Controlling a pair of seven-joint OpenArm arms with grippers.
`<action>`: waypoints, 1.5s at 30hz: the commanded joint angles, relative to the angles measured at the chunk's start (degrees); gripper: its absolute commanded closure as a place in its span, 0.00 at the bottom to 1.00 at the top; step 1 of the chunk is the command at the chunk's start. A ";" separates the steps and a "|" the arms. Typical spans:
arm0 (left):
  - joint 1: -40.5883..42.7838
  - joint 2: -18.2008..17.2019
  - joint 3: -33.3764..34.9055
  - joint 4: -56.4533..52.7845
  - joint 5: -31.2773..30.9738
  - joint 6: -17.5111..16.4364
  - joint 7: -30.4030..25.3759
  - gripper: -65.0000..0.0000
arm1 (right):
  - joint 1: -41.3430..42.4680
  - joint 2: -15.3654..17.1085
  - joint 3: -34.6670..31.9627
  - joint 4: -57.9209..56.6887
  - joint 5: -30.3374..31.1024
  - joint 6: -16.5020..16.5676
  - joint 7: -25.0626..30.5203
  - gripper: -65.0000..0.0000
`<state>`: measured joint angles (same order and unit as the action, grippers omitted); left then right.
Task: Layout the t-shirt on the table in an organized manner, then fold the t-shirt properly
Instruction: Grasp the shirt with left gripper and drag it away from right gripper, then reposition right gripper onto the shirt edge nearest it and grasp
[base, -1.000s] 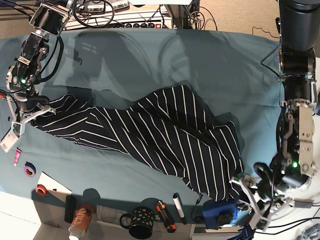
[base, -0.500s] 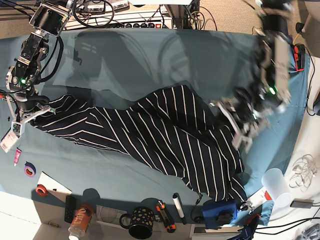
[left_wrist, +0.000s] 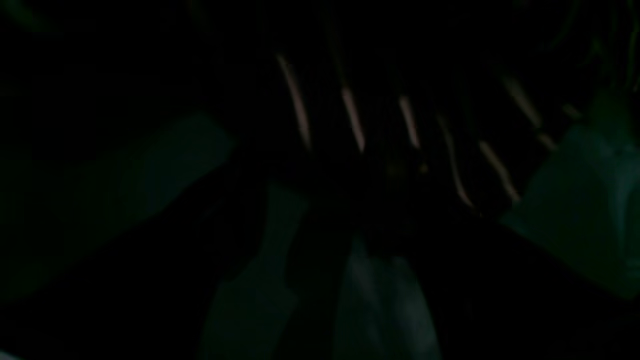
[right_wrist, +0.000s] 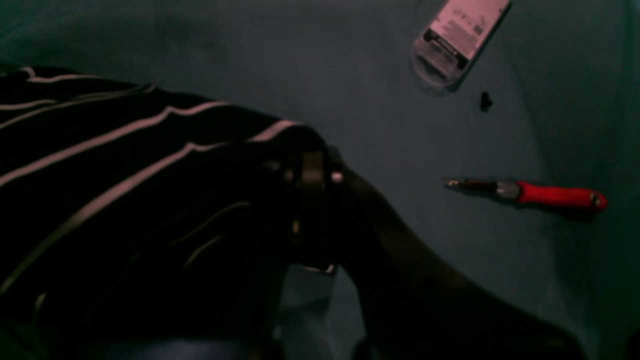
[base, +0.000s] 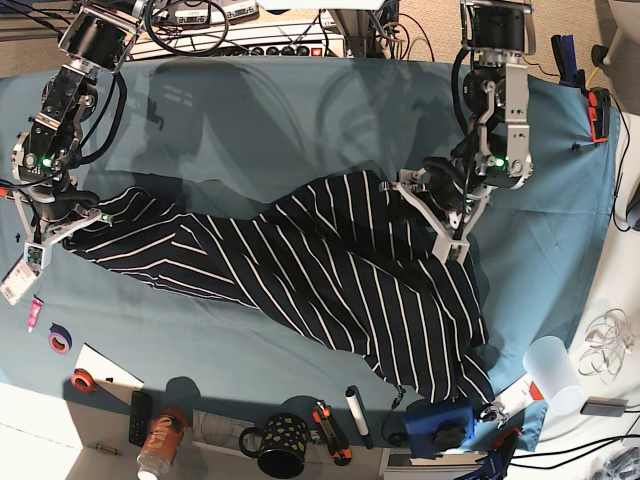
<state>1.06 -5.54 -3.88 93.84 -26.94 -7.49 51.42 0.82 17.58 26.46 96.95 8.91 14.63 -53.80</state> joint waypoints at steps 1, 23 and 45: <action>-1.46 0.13 -0.04 -0.22 -0.92 -0.07 -0.52 0.53 | 0.90 1.14 0.26 0.81 -0.37 -0.22 1.27 1.00; -0.33 4.42 -5.16 2.05 -6.93 -5.92 12.68 1.00 | 0.92 1.16 0.26 0.81 -0.37 1.25 3.28 1.00; 20.35 0.61 -31.50 36.54 -20.24 -13.60 6.80 1.00 | 0.90 1.14 0.26 0.81 -0.35 1.64 3.23 1.00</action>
<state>21.52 -4.60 -35.31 129.47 -46.00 -20.75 60.31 0.82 17.76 26.46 96.95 8.43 16.32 -52.21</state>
